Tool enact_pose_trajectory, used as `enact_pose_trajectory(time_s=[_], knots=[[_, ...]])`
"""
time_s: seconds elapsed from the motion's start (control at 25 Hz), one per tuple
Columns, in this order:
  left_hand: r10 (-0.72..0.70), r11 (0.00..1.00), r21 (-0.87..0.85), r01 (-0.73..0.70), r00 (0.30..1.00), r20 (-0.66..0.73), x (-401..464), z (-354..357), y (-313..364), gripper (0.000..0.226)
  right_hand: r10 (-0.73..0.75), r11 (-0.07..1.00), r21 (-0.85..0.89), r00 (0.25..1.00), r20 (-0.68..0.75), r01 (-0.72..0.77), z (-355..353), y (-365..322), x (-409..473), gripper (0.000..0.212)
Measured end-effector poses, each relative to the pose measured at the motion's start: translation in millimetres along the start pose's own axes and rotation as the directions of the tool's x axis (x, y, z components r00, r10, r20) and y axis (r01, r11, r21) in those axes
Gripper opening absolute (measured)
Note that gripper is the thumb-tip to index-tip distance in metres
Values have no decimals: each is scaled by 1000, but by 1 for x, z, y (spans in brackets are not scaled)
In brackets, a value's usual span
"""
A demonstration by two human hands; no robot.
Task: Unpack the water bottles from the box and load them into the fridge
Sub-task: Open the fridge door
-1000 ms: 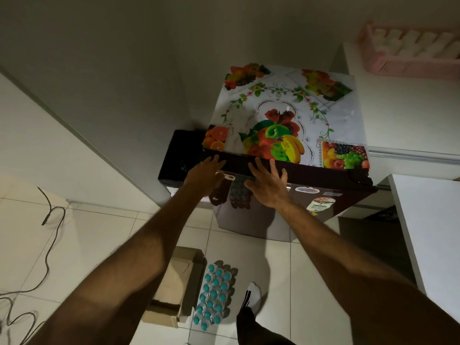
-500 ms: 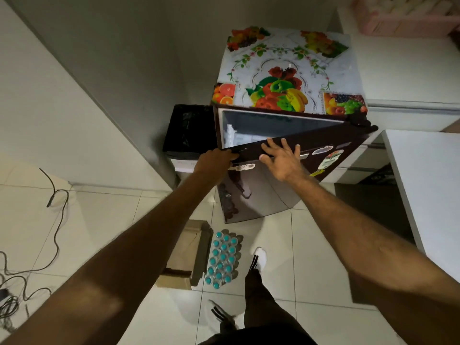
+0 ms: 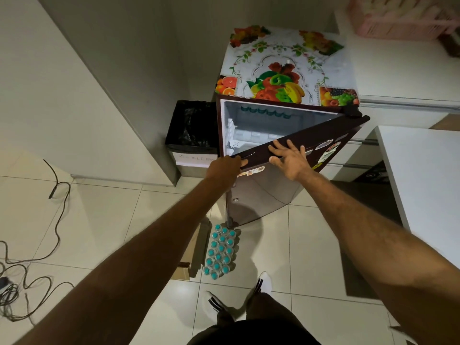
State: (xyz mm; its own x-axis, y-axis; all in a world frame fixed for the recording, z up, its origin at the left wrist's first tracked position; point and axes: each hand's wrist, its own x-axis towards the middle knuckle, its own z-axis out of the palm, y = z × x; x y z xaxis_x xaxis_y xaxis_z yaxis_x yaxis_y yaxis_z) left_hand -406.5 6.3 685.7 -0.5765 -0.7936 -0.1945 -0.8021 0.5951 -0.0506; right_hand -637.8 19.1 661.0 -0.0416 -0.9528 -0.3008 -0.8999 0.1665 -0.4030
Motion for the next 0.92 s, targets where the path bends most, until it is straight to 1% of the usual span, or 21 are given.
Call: enact_pose_trajectory(time_s=[0.12, 0.24, 0.32, 0.4, 0.48, 0.64, 0.76, 0.84, 0.92], knots=[[-44, 997, -60, 44, 999, 10, -2, -1, 4, 57, -19, 1000, -7, 1000, -19, 19, 1, 1, 0, 50], [-44, 996, -82, 43, 999, -9, -2, -2, 5, 56, -37, 999, 2, 998, -56, 37, 5, 3, 2, 50], [-46, 992, -120, 41, 998, -41, -6, 1, 3, 53, -65, 997, 19, 987, -144, 69, 13, 6, 2, 49], [-91, 981, -180, 74, 992, -88, -10, 6, -1, 50, -88, 994, 35, 960, -265, 101, 25, 9, 2, 47], [-144, 960, -262, 105, 980, -136, -12, 12, -5, 45, -90, 993, 39, 932, -352, 111, 37, 8, 4, 45], [-188, 930, -347, 123, 969, -160, 10, 17, -23, 40, -47, 991, 99, 916, -399, 94, 36, -4, 24, 45], [-174, 910, -406, 88, 968, -180, 23, 22, -42, 36, -29, 990, 112, 896, -442, 87, 41, -11, 34, 43], [-127, 918, -395, 31, 967, -219, 33, 29, -56, 36, -10, 990, 114, 866, -501, 78, 49, -17, 41, 42], [-114, 927, -375, 16, 964, -241, 43, 32, -70, 37, 1, 990, 117, 848, -530, 72, 52, -21, 47, 42]])
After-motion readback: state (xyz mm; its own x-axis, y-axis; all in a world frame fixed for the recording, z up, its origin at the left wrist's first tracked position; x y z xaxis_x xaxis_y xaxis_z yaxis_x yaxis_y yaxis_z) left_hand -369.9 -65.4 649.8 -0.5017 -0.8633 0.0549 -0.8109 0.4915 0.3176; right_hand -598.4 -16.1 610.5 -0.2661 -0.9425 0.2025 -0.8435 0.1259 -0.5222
